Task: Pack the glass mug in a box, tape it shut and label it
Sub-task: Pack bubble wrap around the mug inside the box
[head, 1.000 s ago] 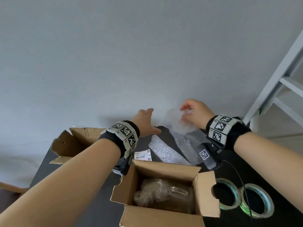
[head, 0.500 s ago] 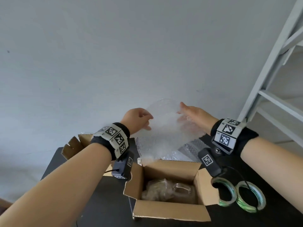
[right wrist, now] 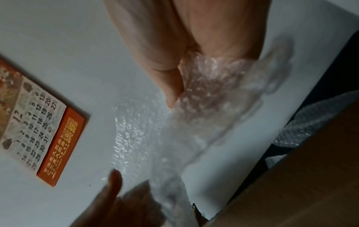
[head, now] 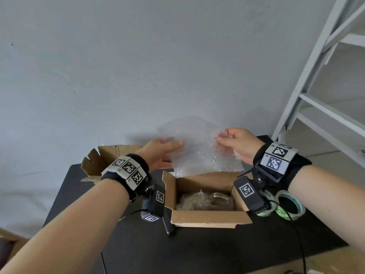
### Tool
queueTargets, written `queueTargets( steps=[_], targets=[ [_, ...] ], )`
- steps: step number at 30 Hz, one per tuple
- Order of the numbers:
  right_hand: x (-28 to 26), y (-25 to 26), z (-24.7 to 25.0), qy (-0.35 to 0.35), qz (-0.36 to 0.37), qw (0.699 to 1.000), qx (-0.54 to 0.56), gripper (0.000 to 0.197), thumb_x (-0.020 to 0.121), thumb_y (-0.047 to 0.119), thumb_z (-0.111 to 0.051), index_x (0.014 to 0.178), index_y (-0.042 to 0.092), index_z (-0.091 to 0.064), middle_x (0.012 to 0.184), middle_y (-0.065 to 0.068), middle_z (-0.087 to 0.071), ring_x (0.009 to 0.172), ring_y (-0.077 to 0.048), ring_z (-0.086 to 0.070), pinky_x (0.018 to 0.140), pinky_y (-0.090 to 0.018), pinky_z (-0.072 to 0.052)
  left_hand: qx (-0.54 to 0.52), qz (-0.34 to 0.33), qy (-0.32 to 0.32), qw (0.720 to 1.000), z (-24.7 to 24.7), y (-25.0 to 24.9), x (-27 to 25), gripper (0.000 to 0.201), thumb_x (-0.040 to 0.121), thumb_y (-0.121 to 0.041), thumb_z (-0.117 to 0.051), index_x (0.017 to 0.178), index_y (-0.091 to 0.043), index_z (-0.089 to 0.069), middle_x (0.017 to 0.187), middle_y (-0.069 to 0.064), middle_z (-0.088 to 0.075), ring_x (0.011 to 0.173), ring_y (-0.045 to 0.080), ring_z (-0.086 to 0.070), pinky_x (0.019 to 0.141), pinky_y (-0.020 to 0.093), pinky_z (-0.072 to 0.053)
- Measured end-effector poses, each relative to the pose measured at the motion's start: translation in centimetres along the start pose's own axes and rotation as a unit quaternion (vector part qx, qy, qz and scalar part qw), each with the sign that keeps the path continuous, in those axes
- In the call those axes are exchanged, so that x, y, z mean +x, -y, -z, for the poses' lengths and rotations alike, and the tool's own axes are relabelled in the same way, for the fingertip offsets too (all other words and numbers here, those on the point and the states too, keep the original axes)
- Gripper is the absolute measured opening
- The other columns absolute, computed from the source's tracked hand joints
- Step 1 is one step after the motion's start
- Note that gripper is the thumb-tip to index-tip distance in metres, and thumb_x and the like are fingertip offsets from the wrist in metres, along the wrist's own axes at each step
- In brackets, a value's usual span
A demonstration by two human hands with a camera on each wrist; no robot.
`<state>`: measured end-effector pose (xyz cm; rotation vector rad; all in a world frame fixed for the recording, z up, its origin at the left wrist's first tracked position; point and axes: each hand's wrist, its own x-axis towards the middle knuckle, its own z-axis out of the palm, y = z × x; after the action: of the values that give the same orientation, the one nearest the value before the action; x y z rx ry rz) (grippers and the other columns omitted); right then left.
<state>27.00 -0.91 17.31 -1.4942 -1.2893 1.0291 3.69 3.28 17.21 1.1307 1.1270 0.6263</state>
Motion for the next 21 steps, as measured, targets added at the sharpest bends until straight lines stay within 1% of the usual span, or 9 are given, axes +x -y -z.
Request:
queueTargets(
  steps=[3,6,8,10,12,14,16,18,21],
  targets=[
    [-0.8,-0.2,-0.1,-0.009,-0.032,0.999,0.011,0.018,0.090,0.013,-0.059,0.104,0.003,-0.062,0.091,0.000,-0.062,0.094,-0.016,-0.059,0.090,-0.027,-0.045,0.044,-0.041,-0.019,0.998,-0.3,1.2,-0.3,0.034,0.084,-0.014,-0.068,0.117,-0.010,-0.059,0.110,0.009,-0.069,0.091,0.018,-0.069,0.077,0.034,-0.057],
    [-1.8,-0.2,0.1,0.010,-0.079,0.996,0.044,0.042,0.086,0.030,-0.063,0.123,0.011,-0.054,0.121,0.000,-0.053,0.123,-0.015,-0.042,0.107,-0.034,-0.032,0.059,-0.071,-0.088,0.992,-0.3,2.1,-0.2,0.026,0.085,-0.015,-0.068,0.107,-0.002,-0.065,0.106,0.018,-0.069,0.095,0.030,-0.067,0.085,0.039,-0.056],
    [-2.3,-0.6,0.4,0.043,-0.087,0.995,0.001,0.070,0.072,0.033,-0.074,0.134,0.020,-0.043,0.134,-0.001,-0.039,0.128,-0.014,-0.034,0.108,-0.039,-0.032,0.080,-0.079,-0.092,0.989,-0.4,2.2,-0.4,0.023,0.086,-0.018,-0.067,0.102,-0.001,-0.065,0.092,0.013,-0.067,0.085,0.028,-0.064,0.077,0.033,-0.054],
    [-2.6,-1.0,0.3,0.034,-0.056,0.993,-0.101,0.080,0.065,0.023,-0.082,0.135,0.022,-0.041,0.137,-0.001,-0.040,0.128,-0.016,-0.037,0.106,-0.040,-0.037,0.107,-0.084,-0.092,0.987,-0.6,2.2,-0.9,0.021,0.086,-0.021,-0.067,0.098,-0.004,-0.065,0.083,0.008,-0.061,0.077,0.021,-0.058,0.070,0.030,-0.052],
    [-2.5,-1.6,0.2,-0.023,-0.044,0.992,-0.114,0.063,0.074,0.015,-0.077,0.129,0.014,-0.048,0.132,-0.005,-0.048,0.119,-0.017,-0.048,0.101,-0.037,-0.043,0.117,-0.077,-0.081,0.987,-0.5,2.3,-1.1,0.024,0.085,-0.023,-0.068,0.098,-0.003,-0.068,0.084,0.007,-0.063,0.079,0.022,-0.059,0.078,0.036,-0.053],
    [-2.7,-1.9,0.1,-0.073,-0.048,0.994,-0.072,0.028,0.085,0.015,-0.067,0.111,0.008,-0.060,0.118,-0.012,-0.060,0.099,-0.018,-0.059,0.090,-0.031,-0.049,0.129,-0.068,-0.058,0.988,-0.3,2.5,-1.4,0.022,0.084,-0.026,-0.070,0.097,-0.008,-0.071,0.088,0.008,-0.066,0.082,0.024,-0.059,0.086,0.042,-0.051],
    [-2.8,-2.1,0.2,-0.100,-0.066,0.991,-0.064,0.014,0.090,0.024,-0.060,0.091,0.010,-0.065,0.107,-0.016,-0.066,0.096,-0.026,-0.063,0.093,-0.039,-0.049,0.150,-0.065,-0.048,0.985,-0.1,2.7,-1.7,0.020,0.083,-0.031,-0.071,0.094,-0.014,-0.073,0.091,0.009,-0.068,0.082,0.024,-0.059,0.086,0.045,-0.051],
    [-2.9,-2.3,0.3,-0.086,-0.098,0.991,-0.045,0.022,0.092,0.027,-0.057,0.099,0.008,-0.066,0.104,-0.015,-0.066,0.098,-0.028,-0.062,0.093,-0.042,-0.049,0.162,-0.069,-0.058,0.983,-0.2,2.7,-2.0,0.020,0.084,-0.030,-0.068,0.096,-0.014,-0.072,0.091,0.007,-0.068,0.081,0.022,-0.059,0.084,0.042,-0.052],
    [-2.9,-2.7,0.5,-0.018,-0.107,0.993,0.034,0.027,0.094,0.007,-0.052,0.119,0.012,-0.060,0.106,-0.010,-0.063,0.090,-0.019,-0.062,0.077,-0.030,-0.053,0.160,-0.076,-0.086,0.980,-0.4,2.7,-2.1,0.018,0.092,-0.023,-0.058,0.105,-0.014,-0.067,0.097,0.004,-0.065,0.091,0.021,-0.060,0.089,0.038,-0.051]
  ],
)
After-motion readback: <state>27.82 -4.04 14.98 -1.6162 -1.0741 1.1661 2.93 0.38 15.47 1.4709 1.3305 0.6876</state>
